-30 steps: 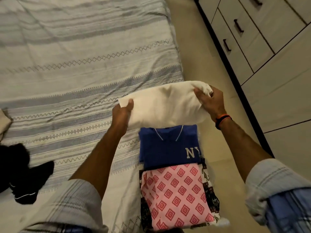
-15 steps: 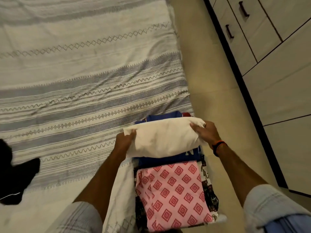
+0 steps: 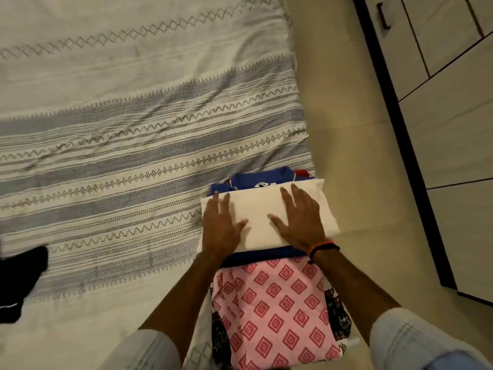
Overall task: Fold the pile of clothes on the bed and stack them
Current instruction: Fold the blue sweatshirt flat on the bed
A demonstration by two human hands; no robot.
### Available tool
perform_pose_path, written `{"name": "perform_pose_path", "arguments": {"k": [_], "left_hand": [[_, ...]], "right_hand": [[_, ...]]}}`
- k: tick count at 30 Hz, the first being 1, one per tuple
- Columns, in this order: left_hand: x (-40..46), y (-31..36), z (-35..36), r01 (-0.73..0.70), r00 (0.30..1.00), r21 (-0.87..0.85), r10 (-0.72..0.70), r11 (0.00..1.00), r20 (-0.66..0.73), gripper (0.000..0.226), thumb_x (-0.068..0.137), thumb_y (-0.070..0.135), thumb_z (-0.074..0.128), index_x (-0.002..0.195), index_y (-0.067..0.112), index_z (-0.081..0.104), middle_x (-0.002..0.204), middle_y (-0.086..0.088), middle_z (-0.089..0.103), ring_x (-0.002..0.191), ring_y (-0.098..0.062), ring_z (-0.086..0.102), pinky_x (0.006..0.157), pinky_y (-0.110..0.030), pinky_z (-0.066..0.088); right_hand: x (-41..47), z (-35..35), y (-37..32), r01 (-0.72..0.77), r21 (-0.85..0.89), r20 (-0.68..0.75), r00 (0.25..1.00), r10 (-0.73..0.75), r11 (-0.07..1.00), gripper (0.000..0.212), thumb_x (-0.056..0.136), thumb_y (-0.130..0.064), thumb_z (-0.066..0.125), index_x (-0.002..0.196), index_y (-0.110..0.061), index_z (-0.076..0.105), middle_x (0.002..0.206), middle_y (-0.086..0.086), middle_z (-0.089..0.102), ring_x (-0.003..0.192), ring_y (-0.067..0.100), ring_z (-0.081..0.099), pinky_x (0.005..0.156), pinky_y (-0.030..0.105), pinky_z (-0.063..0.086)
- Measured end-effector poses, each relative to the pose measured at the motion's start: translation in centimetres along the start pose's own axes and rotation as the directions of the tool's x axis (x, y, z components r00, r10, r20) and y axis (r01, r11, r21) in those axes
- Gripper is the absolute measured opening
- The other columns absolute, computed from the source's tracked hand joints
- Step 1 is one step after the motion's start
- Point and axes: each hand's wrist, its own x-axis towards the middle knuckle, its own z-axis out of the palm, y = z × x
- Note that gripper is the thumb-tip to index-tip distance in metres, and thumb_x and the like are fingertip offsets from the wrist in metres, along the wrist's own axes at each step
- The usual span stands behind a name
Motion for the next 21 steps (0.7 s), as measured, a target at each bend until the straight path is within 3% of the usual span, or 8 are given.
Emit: {"name": "perform_pose_path", "arguments": {"k": [3, 9, 15, 19, 21], "left_hand": [[-1.1, 0.4, 2.8, -0.001, 0.968, 0.086, -0.021, 0.996, 0.25, 0.098, 0.088, 0.071, 0.037, 0.153, 0.022, -0.018, 0.157, -0.016, -0.03, 0.147, -0.038, -0.02, 0.116, -0.059, -0.003], [0.2, -1.7, 6.2, 0.002, 0.96, 0.13, -0.038, 0.991, 0.279, 0.101, 0.065, 0.09, -0.009, 0.14, 0.03, -0.04, 0.149, -0.01, -0.046, 0.142, -0.037, -0.032, 0.109, -0.069, -0.007], [2.5, -2.5, 8.7, 0.036, 0.949, 0.114, -0.07, 0.993, 0.308, 0.097, 0.065, 0.086, 0.0, 0.128, 0.033, -0.051, 0.142, -0.008, -0.054, 0.131, -0.03, -0.05, 0.102, -0.069, -0.021], [3.3, -2.8, 9.4, 0.046, 0.944, 0.125, -0.084, 0.991, 0.319, 0.098, 0.065, 0.086, 0.005, 0.125, 0.035, -0.054, 0.141, -0.008, -0.055, 0.132, -0.031, -0.049, 0.097, -0.065, -0.027], [3.3, -2.6, 9.3, 0.054, 0.938, 0.118, -0.091, 0.992, 0.334, 0.101, 0.073, 0.087, 0.016, 0.125, 0.035, -0.054, 0.141, -0.008, -0.055, 0.132, -0.032, -0.048, 0.098, -0.065, -0.028]], "right_hand": [[-1.1, 2.8, 0.6, -0.013, -0.106, 0.08, 0.997, 0.022, 0.994, 0.091, 0.084, -0.077, 0.021, 0.158, -0.027, 0.002, 0.164, 0.015, -0.009, 0.151, 0.035, -0.004, 0.113, 0.067, 0.005], [-0.3, 5.1, 1.1, -0.034, -0.139, 0.09, 0.995, 0.047, 0.99, 0.092, 0.086, -0.078, 0.018, 0.157, -0.025, -0.007, 0.162, 0.017, -0.02, 0.15, 0.035, -0.014, 0.11, 0.074, 0.007], [1.5, 7.8, 2.4, -0.02, -0.15, 0.08, 0.996, 0.032, 0.988, 0.096, 0.085, -0.08, 0.02, 0.157, -0.023, -0.005, 0.162, 0.023, -0.013, 0.149, 0.041, -0.009, 0.109, 0.075, 0.002], [2.3, 8.7, 2.5, -0.021, -0.167, 0.093, 0.995, 0.038, 0.986, 0.097, 0.084, -0.082, 0.018, 0.155, -0.022, -0.009, 0.161, 0.025, -0.011, 0.149, 0.042, -0.011, 0.108, 0.074, -0.006], [2.3, 8.7, 2.6, -0.023, -0.17, 0.127, 0.991, 0.045, 0.985, 0.098, 0.082, -0.083, 0.015, 0.154, -0.024, -0.015, 0.16, 0.023, -0.017, 0.148, 0.041, -0.017, 0.108, 0.073, -0.009]]}}
